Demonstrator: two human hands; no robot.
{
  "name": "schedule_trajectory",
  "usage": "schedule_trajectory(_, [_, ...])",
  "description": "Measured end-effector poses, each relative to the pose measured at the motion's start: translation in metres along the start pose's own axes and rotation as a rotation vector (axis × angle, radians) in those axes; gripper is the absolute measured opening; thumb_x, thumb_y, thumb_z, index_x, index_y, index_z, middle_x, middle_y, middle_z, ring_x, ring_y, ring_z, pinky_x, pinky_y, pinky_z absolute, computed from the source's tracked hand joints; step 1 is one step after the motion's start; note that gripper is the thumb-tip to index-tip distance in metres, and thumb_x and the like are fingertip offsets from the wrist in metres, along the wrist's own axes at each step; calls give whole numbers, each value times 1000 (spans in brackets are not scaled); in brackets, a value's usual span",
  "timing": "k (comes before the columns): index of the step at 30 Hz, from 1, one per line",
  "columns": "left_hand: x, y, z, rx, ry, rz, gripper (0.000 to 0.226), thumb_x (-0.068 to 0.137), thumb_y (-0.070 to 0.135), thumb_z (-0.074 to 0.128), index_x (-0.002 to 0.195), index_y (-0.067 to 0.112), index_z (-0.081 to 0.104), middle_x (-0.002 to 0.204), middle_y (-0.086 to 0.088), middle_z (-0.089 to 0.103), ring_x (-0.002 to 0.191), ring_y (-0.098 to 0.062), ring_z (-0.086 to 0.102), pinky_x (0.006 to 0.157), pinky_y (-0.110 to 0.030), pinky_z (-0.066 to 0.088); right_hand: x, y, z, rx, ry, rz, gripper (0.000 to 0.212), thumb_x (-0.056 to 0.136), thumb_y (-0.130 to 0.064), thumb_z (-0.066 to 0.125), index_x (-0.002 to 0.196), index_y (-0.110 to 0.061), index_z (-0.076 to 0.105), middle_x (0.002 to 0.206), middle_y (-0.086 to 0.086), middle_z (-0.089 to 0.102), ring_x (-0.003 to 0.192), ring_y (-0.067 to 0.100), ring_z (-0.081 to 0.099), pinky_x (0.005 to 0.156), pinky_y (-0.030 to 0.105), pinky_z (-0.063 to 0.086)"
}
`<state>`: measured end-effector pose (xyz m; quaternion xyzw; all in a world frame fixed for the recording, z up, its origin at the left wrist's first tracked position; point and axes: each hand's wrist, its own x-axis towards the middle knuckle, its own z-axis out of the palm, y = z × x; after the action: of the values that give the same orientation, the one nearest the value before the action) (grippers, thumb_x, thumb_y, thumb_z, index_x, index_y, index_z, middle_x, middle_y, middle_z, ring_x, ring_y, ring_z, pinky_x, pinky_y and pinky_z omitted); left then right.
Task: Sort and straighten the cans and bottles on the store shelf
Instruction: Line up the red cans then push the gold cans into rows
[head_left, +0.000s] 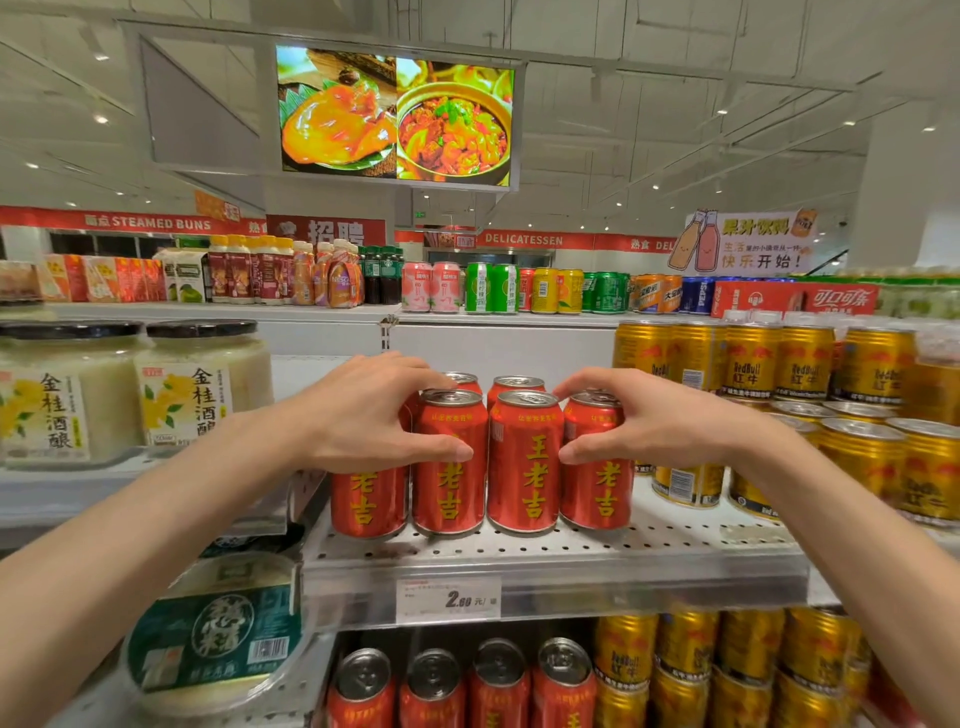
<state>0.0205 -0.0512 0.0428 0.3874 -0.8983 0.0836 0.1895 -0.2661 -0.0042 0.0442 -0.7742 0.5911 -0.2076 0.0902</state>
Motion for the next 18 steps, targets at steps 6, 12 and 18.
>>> schedule_trajectory(6, [-3, -1, 3, 39, 23, 6, 78, 76, 83, 51, 137, 34, 55, 114, 13, 62, 104, -10, 55, 93, -36, 45, -2, -1, 6, 43, 46, 0, 69, 82, -45, 78, 143, -38, 45, 144, -9, 52, 119, 9, 56, 84, 21, 53])
schedule_trajectory(12, [-10, 1, 8, 105, 123, 21, 82, 77, 87, 43, 135, 30, 56, 117, 11, 60, 107, -10, 51, 95, -35, 45, -19, -2, 22, 162, 206, 33, 93, 81, -47, 78, 156, -34, 24, 162, -6, 34, 131, 12, 49, 95, 26, 49])
schedule_trajectory(18, [-36, 15, 18, -51, 349, 95, 58, 88, 61, 53, 134, 26, 58, 126, 8, 58, 119, -11, 50, 101, -36, 46, -57, -2, 50, 258, 391, 71, 94, 83, -53, 70, 159, -35, 17, 162, -7, 34, 130, 2, 41, 111, 34, 42])
